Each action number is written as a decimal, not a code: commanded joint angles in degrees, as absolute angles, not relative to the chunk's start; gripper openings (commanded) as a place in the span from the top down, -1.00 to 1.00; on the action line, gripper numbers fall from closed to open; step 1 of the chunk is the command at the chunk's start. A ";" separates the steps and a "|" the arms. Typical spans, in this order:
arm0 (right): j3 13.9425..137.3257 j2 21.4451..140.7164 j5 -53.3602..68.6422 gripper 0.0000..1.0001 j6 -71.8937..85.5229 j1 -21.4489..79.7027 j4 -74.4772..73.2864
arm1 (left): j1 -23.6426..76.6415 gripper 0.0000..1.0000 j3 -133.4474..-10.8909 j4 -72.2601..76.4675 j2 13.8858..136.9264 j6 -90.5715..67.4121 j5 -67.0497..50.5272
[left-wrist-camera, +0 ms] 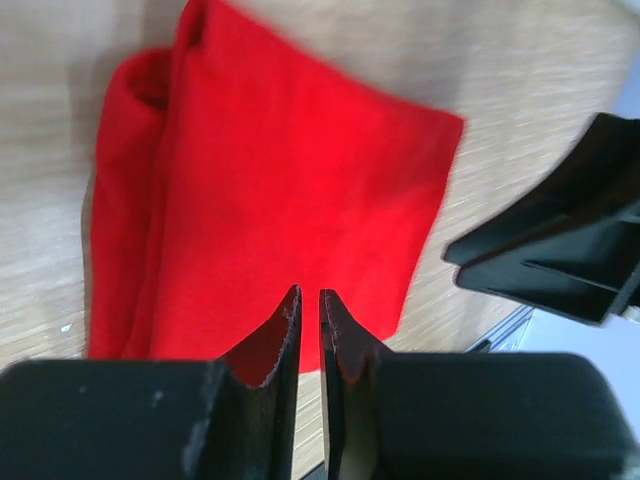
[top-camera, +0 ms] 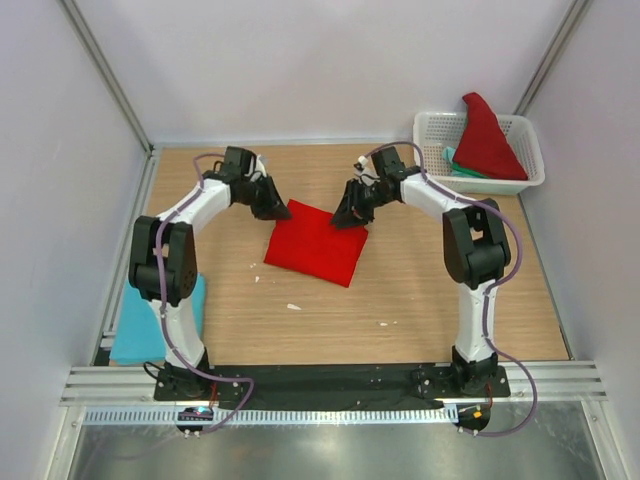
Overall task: Fold and stack the t-shirts
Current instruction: Fold the tshirt, then neatly place the folded tshirt to the corner
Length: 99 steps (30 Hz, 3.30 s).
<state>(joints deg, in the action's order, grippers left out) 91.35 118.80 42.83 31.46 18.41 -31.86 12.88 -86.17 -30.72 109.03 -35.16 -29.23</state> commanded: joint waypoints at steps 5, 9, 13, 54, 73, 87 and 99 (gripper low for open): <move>87.29 122.86 45.53 0.47 29.90 16.09 -27.77 | 12.57 0.84 -76.91 -27.59 110.65 -34.81 -29.36; 85.52 124.36 40.71 0.49 23.85 13.45 -31.27 | 12.66 0.85 -72.78 -30.40 111.27 -30.77 -25.40; 88.93 123.58 34.82 0.49 19.08 13.62 -38.49 | 13.01 0.77 -69.88 -32.08 106.10 -30.67 -26.45; 72.77 113.29 50.89 0.37 26.10 26.98 -29.99 | 15.21 0.62 -56.69 -21.73 95.00 -47.02 -32.26; 67.84 98.71 32.77 0.09 14.50 18.63 -44.82 | 21.36 0.46 -49.65 -27.76 81.59 -44.39 -30.25; 68.56 111.44 39.48 0.30 29.80 29.88 -25.39 | 15.38 0.39 -58.97 -38.75 69.89 -39.64 -10.65; 78.88 116.01 13.72 0.21 13.37 14.76 -41.82 | 15.21 0.40 -52.65 -43.42 57.75 -41.31 -8.61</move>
